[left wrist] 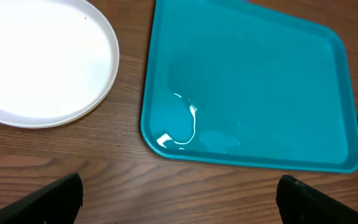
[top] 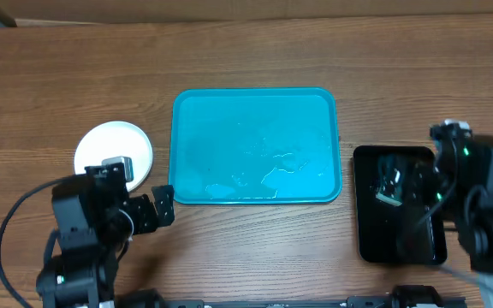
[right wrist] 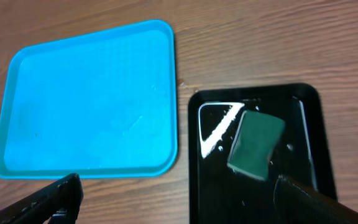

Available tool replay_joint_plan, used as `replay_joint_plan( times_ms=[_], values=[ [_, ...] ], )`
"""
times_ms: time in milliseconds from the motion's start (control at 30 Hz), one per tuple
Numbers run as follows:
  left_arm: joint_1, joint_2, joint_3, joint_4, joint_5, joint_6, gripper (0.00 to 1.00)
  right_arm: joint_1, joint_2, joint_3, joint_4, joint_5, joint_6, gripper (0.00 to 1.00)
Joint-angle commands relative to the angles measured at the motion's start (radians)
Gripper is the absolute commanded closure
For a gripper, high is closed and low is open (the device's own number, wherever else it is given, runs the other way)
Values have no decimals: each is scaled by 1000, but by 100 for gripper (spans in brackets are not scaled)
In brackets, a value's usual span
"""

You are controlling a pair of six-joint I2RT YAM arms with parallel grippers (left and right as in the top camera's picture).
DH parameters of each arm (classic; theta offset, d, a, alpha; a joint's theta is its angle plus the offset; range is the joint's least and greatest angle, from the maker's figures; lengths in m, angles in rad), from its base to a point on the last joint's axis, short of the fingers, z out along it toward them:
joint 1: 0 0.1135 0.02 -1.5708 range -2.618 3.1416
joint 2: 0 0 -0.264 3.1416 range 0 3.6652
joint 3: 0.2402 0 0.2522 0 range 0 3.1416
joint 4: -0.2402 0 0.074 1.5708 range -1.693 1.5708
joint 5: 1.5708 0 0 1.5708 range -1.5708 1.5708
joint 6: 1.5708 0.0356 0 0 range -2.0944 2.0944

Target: Clean dirty plates on tray and stack at the side

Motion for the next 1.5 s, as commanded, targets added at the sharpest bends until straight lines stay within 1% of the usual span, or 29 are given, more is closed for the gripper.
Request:
replay_joint_plan(
  times_ms=[0,200,667,800,900,1000,1300,1467],
  values=[
    [3,-10,-14,1,13,-3,0,4,-44,-10,-13,28,10,0],
    [3,8,-14,-11,11,-3,0,4,-47,-10,-16,28,10,0],
    [3,15,-14,-11,11,-3,0,4,6,-10,-18,32,10,0],
    [3,15,-14,-11,11,-3,0,4,-36,-11,42,31,10,0],
    [3,15,-14,-11,11,-3,0,4,-96,-30,116,32,6,0],
    [3,15,-14,-11,11,-3,0,4,-190,-95,222,32,6,0],
    [3,15,-14,-11,11,-3,0,26,-539,-415,521,32,6,0],
    [3,15,-14,-11,11,-3,0,71,-657,-563,680,35,6,0]
  ],
)
